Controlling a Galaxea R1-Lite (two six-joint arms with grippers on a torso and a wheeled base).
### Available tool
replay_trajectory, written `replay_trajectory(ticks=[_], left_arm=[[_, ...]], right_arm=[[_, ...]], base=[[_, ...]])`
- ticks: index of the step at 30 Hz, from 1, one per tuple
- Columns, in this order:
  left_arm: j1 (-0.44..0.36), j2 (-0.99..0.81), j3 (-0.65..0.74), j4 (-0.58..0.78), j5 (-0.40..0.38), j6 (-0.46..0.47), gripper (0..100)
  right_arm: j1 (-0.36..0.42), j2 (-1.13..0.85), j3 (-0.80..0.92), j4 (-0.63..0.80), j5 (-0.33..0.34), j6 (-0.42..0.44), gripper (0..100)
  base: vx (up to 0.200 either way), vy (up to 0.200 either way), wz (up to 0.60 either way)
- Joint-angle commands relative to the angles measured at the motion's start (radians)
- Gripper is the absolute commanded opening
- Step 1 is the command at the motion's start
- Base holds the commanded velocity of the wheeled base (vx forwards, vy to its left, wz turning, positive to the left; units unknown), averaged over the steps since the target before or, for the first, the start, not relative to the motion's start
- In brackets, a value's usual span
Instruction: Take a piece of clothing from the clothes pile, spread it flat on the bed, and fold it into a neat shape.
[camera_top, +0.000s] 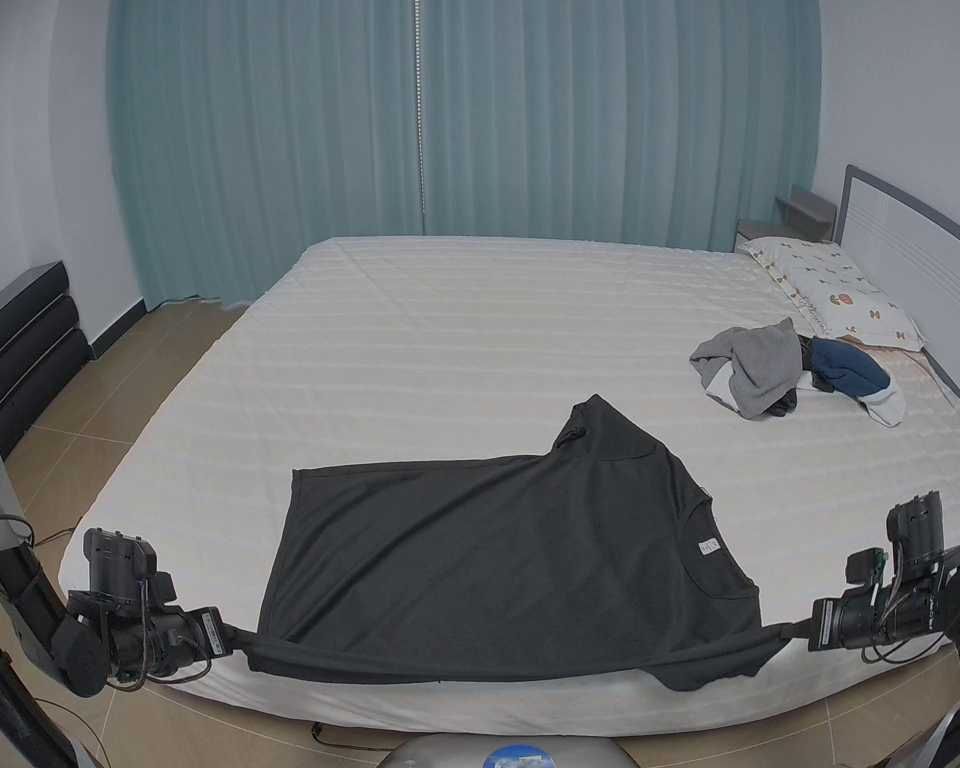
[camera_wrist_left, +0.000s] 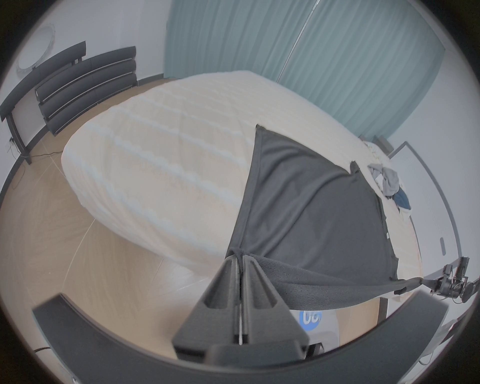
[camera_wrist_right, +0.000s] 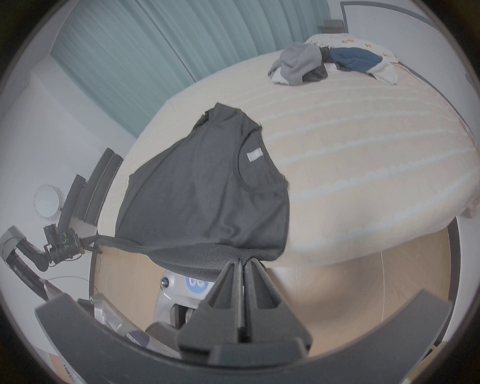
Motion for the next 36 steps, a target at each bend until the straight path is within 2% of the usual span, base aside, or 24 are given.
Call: replay_trajectory(ticks=[1, 15, 25, 30, 36], left_arm=[[-0.001, 0.003, -0.039, -0.012, -0.001, -0.01, 0], [-0.013, -0.023, -0.086, -0.01, -0.001, -0.011, 0], [-0.03, -0.05, -0.055, 0.0, 0.004, -0.008, 0], [-0.03, -0.052, 0.007, -0.013, 0.002, -0.002, 0], [-0.029, -0.05, 0.004, -0.012, 0.001, -0.007, 0]], right_arm=[[0.005, 0.038, -0.078, 0.004, 0.002, 0.015, 0], [-0.01, 0.072, -0.11, 0.035, 0.008, 0.008, 0], [-0.018, -0.014, -0.052, 0.111, 0.005, -0.011, 0], [-0.012, -0.043, 0.017, 0.111, 0.005, -0.015, 0], [-0.015, -0.046, 0.019, 0.114, 0.005, -0.015, 0]], base=[[0.0, 0.0, 0.0], [0.0, 0.0, 0.0], [0.0, 0.0, 0.0], [0.0, 0.0, 0.0], [0.0, 0.0, 0.0]])
